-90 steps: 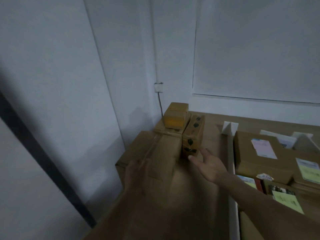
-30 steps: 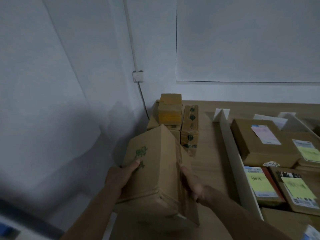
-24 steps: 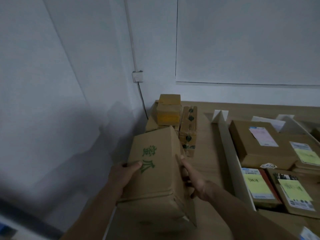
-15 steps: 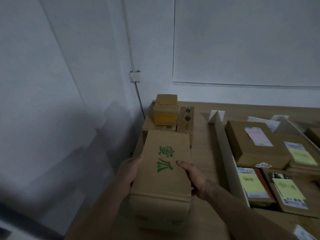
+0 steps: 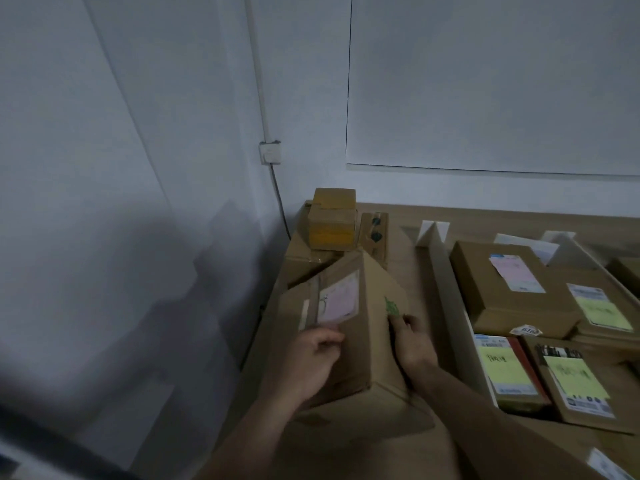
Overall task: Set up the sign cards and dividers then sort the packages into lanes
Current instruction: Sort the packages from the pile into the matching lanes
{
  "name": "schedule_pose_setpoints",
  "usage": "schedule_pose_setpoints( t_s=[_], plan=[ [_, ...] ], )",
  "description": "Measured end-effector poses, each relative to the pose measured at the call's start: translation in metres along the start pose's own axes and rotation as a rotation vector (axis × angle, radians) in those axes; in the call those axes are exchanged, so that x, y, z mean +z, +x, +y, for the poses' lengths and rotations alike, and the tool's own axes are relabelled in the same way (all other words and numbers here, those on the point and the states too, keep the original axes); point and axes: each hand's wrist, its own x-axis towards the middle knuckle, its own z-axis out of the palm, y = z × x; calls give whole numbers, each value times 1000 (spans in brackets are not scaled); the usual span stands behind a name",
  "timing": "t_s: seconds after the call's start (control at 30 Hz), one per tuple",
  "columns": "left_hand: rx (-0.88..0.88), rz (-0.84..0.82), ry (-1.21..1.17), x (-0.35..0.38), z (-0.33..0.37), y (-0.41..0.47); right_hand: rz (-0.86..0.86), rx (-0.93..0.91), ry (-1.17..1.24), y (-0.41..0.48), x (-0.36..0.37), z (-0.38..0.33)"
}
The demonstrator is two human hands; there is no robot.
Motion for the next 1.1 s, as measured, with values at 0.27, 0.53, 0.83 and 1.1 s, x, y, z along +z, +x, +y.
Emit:
schedule_pose_setpoints(
  t_s=[0.27, 0.53, 0.83, 1.1],
  plan=[
    [-160, 158, 132, -6, -31, 1, -135, 76, 148, 7, -2, 13],
    [-323, 151, 89, -27, -77, 5, -278, 120, 218, 8, 6, 22],
    [-413, 131, -88, -38, -86, 6, -291, 184, 190, 20, 27, 40],
    [-551, 144, -215, -43, -83, 18, -283, 190, 194, 21, 29, 45]
  ],
)
